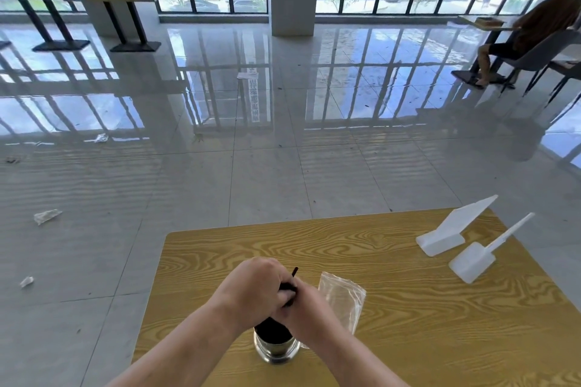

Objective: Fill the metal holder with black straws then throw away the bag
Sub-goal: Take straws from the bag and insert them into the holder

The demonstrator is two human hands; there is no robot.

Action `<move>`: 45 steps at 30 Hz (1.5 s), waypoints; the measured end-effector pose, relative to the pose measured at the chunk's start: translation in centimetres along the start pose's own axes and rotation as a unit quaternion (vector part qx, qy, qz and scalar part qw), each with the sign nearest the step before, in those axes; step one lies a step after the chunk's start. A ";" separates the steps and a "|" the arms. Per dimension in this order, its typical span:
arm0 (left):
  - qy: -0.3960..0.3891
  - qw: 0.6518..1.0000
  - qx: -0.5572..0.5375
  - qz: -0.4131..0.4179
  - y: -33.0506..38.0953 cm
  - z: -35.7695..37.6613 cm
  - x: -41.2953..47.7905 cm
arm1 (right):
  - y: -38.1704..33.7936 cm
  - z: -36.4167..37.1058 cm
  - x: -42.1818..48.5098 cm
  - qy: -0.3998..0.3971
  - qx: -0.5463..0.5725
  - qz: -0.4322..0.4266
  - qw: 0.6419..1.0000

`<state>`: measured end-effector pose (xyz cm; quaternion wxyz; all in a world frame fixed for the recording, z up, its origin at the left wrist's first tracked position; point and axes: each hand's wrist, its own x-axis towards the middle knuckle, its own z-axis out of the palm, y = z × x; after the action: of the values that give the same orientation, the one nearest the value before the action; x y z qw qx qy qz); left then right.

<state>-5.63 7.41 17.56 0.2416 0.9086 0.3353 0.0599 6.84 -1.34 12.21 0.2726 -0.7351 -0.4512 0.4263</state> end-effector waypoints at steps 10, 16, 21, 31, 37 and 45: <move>0.105 0.983 -0.147 -0.044 1.2 -2.7 -0.5 | -3.0 -3.4 -0.3 0.034 -0.032 -0.081 0.996; 0.112 0.973 -0.176 -0.096 1.4 -3.7 0.0 | -5.2 -6.9 -0.7 0.074 0.221 -0.062 0.971; -0.121 0.935 -0.299 -0.144 2.0 -3.1 0.5 | -6.1 -8.2 -1.2 0.060 0.384 -0.009 0.921; -0.117 0.895 -0.384 -0.195 3.9 -1.9 0.1 | -5.8 -7.4 -1.5 -0.029 0.507 0.020 0.861; -0.124 0.884 -0.406 -0.193 3.8 -1.7 0.3 | -5.2 -7.6 -1.1 -0.022 0.540 0.037 0.841; 0.099 0.940 -0.247 -0.214 2.5 -2.8 0.8 | -4.9 -9.2 -1.6 -0.102 0.577 0.015 0.810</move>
<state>-4.32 7.44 21.15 0.4313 0.7163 0.5191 0.1774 12.37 -0.73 21.17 0.5927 -0.4019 -0.1365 0.6845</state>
